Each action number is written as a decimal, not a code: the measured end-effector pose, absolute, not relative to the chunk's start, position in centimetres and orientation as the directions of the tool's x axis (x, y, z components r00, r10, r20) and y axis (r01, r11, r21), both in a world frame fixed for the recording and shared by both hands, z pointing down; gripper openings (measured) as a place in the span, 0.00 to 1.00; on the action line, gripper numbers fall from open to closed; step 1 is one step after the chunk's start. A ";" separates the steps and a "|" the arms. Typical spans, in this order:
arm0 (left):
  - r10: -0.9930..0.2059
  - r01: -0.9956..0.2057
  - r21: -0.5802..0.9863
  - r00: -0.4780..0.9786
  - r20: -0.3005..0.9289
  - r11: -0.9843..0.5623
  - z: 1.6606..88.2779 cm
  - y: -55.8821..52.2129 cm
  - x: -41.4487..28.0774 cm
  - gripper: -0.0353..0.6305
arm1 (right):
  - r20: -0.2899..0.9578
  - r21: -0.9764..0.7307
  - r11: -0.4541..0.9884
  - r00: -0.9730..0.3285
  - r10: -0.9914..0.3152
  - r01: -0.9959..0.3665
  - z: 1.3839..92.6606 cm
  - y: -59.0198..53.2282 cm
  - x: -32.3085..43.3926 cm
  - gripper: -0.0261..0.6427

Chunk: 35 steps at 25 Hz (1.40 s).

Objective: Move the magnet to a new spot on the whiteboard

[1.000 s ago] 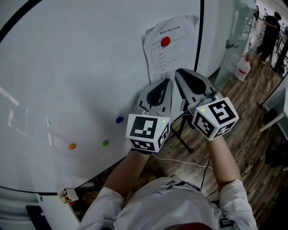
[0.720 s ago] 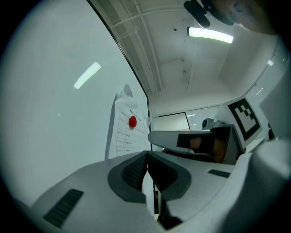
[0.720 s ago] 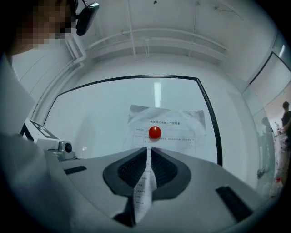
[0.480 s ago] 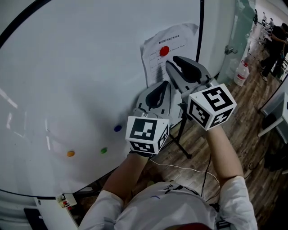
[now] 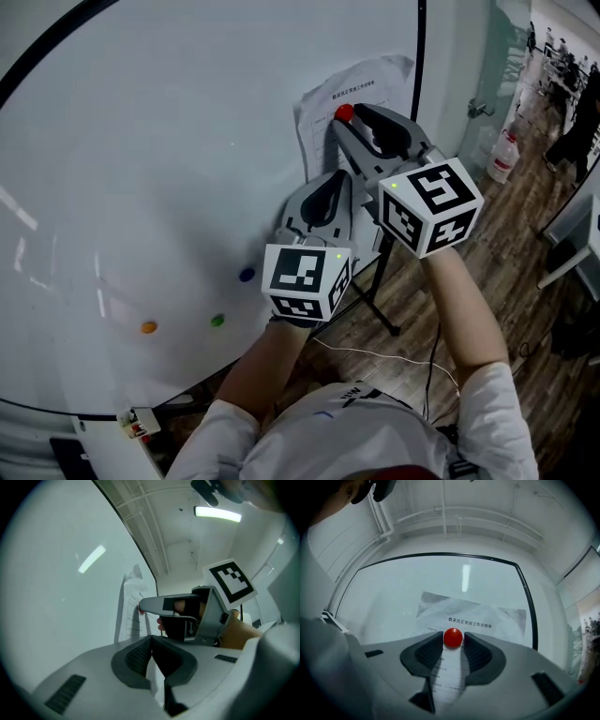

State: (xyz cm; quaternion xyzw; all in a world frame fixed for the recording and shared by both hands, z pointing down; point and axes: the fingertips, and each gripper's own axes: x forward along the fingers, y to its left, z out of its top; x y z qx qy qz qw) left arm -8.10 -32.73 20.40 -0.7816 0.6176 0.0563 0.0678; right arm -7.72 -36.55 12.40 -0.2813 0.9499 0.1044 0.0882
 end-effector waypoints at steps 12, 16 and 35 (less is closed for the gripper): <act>-0.964 -0.979 -0.020 0.204 -0.171 -0.204 20.8 -33.2 -8.7 0.07 | -0.229 0.124 0.823 -0.823 -0.520 -0.555 12.6 -36.9 -7.7 0.23; -0.968 -0.983 -0.020 0.185 -0.169 -0.185 20.8 -33.3 -8.8 0.07 | -0.232 0.123 0.825 -0.824 -0.516 -0.551 12.5 -36.8 -7.6 0.23; -0.970 -0.988 -0.005 0.150 -0.190 -0.152 20.8 -33.0 -9.9 0.07 | -0.256 0.125 0.815 -0.812 -0.525 -0.566 12.3 -36.4 -6.8 0.23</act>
